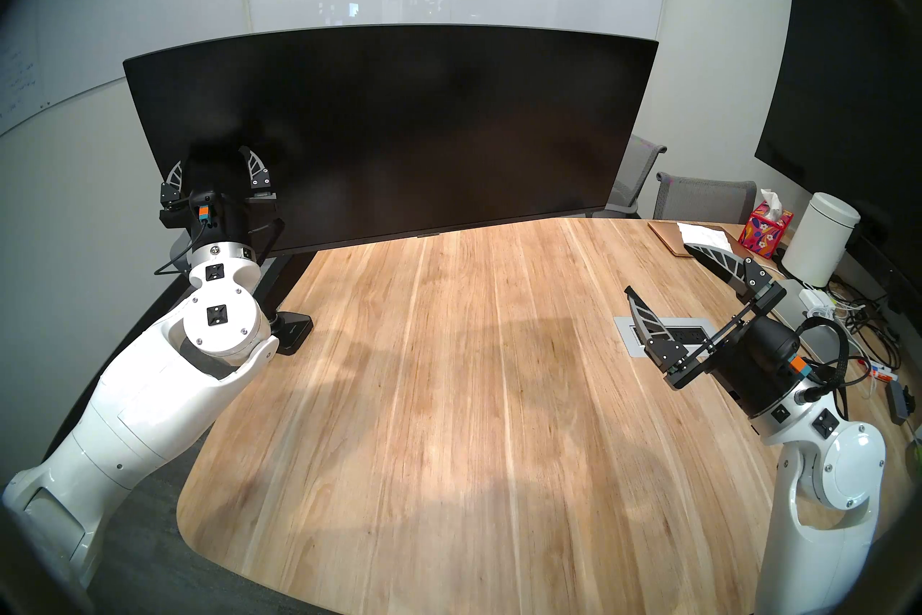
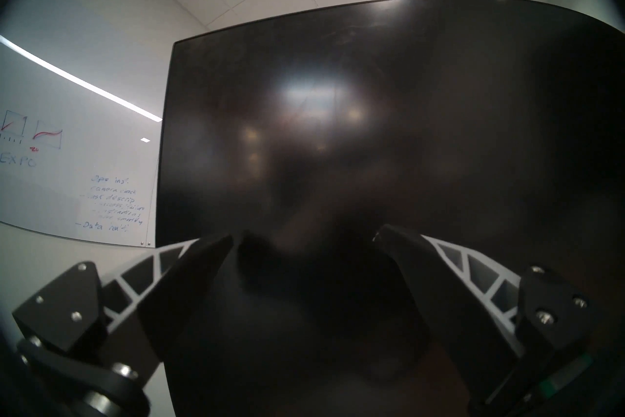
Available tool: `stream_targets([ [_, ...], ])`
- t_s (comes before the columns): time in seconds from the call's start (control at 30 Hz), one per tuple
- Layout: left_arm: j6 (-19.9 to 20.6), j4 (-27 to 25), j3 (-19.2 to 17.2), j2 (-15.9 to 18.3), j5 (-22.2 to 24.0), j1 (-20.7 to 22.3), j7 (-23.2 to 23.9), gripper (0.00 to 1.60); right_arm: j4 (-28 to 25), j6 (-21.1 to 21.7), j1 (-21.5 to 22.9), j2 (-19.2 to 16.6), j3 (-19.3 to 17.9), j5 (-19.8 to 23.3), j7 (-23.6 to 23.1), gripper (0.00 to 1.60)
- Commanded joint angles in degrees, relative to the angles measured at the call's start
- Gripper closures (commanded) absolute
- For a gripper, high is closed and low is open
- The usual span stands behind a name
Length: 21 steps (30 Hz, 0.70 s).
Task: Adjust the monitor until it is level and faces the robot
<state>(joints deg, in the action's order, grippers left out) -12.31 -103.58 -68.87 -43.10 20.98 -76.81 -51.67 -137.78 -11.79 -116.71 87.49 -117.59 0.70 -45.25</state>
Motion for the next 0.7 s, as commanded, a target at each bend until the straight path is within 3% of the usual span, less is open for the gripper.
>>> stream_targets([
  [0.0,0.00,-0.38,-0.54,0.28,-0.28,0.87,-0.02,0.00,-0.98,-0.04,0.13,-0.12,-0.04,0.36,-0.15,0.00],
  [0.67,-0.07,2.44,-0.76,-0.44,1.25,2.62,1.34,0.00,-0.98,-0.04,0.13,-0.12,-0.04,0.36,-0.15,0.00],
])
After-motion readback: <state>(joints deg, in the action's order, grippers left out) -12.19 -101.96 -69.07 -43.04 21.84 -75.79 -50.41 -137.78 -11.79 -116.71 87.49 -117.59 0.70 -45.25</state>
